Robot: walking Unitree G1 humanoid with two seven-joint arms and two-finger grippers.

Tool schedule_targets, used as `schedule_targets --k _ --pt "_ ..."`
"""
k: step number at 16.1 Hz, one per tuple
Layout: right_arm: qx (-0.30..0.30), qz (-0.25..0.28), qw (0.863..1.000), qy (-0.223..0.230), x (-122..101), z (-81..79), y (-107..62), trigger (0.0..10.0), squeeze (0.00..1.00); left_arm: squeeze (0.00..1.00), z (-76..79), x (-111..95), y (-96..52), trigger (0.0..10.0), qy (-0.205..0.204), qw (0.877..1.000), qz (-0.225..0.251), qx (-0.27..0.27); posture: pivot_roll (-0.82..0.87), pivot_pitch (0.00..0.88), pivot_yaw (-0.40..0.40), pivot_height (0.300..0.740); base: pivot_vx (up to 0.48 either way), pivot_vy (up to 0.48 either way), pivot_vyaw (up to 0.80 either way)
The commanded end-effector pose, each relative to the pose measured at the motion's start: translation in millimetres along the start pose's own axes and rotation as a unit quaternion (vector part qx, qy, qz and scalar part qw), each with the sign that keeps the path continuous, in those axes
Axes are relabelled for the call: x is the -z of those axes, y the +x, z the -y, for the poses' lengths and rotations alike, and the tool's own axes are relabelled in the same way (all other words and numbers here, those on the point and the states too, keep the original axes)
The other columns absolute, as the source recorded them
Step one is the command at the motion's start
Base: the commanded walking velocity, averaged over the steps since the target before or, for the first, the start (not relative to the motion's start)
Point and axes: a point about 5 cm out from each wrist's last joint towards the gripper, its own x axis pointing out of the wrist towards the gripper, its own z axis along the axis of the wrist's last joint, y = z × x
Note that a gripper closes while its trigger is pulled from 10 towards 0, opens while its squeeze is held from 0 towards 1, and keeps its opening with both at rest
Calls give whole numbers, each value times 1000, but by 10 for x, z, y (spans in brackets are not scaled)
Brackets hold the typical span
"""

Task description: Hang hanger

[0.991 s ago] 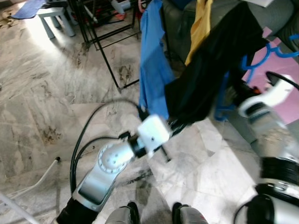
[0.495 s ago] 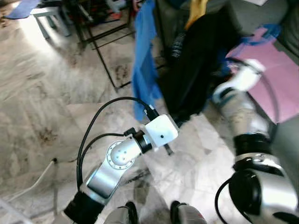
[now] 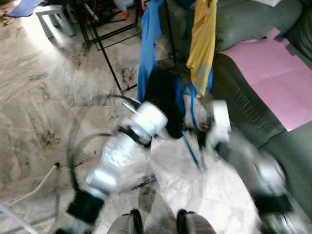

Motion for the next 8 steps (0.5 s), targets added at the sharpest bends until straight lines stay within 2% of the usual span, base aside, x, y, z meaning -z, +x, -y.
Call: schedule_targets --k 1,4,6,8 --pt "-40 -1 999 -9 -36 -112 -97 10000 0 0 -76 81 -5 10000 10 999 -21 -28 -130 215 33 740 0 0 0" --pt "-3 -50 998 -46 129 102 -416 10000 0 0 -259 174 -8 10000 14 995 -46 -88 -143 214 37 740 0 0 0" --pt "-9 -82 994 -74 215 142 -551 10000 0 0 -286 162 7 10000 3 994 -40 -100 -143 214 37 740 0 0 0" --pt "6 -115 989 -93 353 211 -635 10000 0 0 -281 39 47 10000 -10 995 -1 -100 -143 213 38 740 0 0 0"
